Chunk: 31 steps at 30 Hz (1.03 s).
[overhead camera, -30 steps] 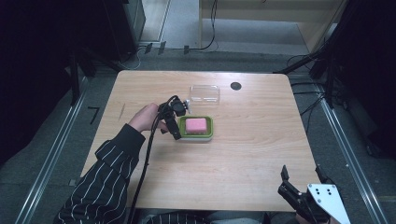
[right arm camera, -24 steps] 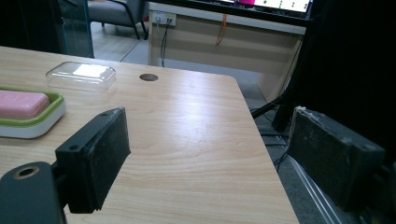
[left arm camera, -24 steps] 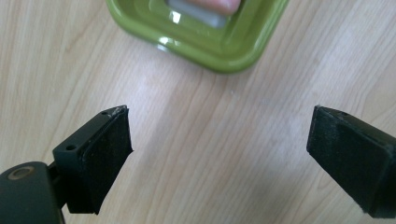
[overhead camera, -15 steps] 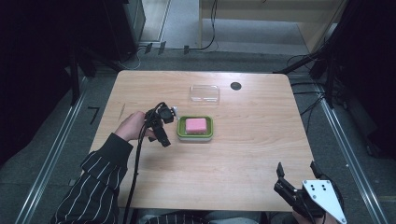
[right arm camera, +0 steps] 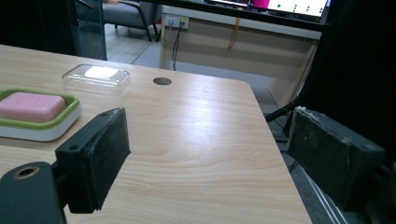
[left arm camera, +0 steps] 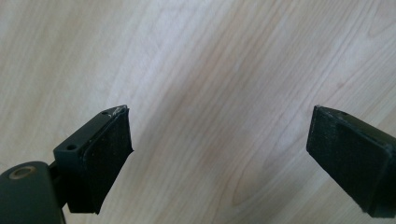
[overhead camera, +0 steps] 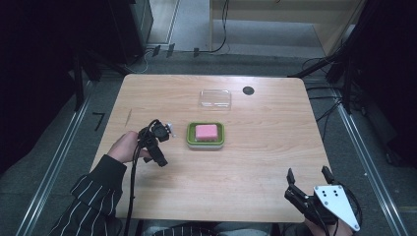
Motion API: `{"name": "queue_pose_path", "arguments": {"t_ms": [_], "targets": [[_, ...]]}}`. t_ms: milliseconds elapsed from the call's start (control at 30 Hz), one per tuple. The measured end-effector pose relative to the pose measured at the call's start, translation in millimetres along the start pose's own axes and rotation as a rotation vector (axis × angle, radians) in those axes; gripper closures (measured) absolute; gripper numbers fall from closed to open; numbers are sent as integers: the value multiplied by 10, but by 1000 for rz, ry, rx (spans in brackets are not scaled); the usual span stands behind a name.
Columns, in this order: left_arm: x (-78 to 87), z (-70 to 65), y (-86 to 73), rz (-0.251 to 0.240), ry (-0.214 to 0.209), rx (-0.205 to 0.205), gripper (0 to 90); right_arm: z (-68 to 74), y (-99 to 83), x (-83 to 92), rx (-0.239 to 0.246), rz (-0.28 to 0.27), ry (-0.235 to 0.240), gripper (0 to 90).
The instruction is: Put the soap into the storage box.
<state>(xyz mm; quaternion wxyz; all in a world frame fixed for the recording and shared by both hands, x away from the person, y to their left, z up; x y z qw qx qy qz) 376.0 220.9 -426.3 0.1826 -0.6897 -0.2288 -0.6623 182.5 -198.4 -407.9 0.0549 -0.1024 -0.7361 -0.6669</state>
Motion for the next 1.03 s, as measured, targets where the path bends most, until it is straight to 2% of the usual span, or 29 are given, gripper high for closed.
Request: {"name": "queue_pose_path", "arguments": {"t_ms": [167, 467, 667, 800, 1033], "targets": [[-19, -66, -143, 3, 2, 25, 71, 24, 8, -21, 0, 1, 11, 127], [-84, -163, -383, 19, 8, 99, 72, 68, 24, -61, 4, -6, 30, 127], [-138, -222, -560, 13, 13, 144, 72, 85, 32, -82, 13, -12, 40, 127], [-191, -265, -686, 7, 15, 151, 72, 92, 34, -84, 11, -14, 42, 127], [-267, -268, -726, 24, 4, 146, 73, 89, 31, -92, 9, -14, 45, 127]]}}
Point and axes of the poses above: each handheld gripper's, and its own axes: x roughly backward along the jaws, y roughly out of its top, z roughly to its left, the point moved 1 cm from there along -x, roughly forward along the jaws, and after that the axes turned 5 degrees about -y, right-handed, at the moved point
